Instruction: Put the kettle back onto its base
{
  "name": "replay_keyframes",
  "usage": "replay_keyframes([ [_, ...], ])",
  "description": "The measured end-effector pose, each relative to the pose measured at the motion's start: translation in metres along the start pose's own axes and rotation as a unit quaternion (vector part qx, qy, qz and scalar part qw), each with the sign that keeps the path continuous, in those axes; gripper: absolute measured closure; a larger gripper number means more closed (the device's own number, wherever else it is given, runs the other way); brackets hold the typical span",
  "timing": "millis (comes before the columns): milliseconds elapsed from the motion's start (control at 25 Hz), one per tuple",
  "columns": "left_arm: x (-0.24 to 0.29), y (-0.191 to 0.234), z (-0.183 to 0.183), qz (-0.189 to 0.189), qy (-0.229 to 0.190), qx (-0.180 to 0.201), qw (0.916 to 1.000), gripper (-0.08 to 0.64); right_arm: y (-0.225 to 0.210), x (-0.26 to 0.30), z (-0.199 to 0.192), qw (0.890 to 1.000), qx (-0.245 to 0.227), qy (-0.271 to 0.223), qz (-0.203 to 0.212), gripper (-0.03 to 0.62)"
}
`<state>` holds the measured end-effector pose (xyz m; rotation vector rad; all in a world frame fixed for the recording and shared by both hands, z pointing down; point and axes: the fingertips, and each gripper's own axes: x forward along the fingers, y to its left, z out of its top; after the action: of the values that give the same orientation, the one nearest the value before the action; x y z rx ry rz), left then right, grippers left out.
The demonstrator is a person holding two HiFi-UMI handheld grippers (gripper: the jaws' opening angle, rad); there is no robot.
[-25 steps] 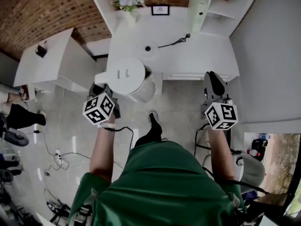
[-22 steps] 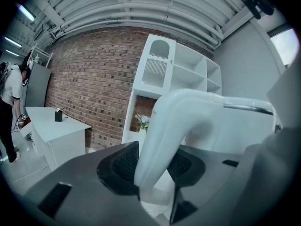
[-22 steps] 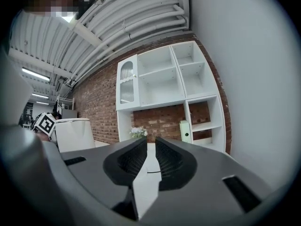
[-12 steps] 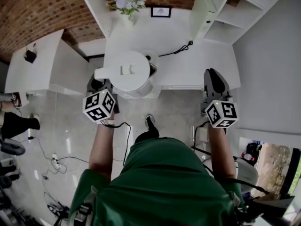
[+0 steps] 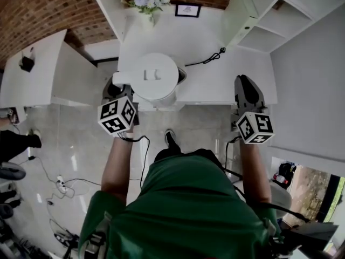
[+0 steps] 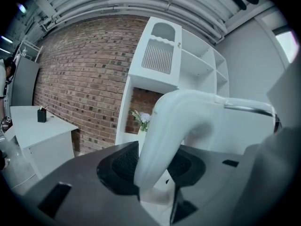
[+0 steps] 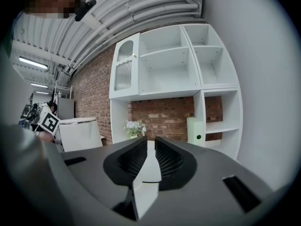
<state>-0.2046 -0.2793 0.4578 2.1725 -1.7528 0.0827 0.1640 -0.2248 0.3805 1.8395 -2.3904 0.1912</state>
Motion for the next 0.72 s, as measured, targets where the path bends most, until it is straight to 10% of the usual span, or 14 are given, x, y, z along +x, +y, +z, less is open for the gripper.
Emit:
replay_keyframes([
  [720, 0.033, 0.015, 0.007, 0.053, -0.001, 0.005, 0.9986, 0.393, -0.022, 0.068, -0.010, 0.999, 0.018, 0.000, 0.045, 0.523],
])
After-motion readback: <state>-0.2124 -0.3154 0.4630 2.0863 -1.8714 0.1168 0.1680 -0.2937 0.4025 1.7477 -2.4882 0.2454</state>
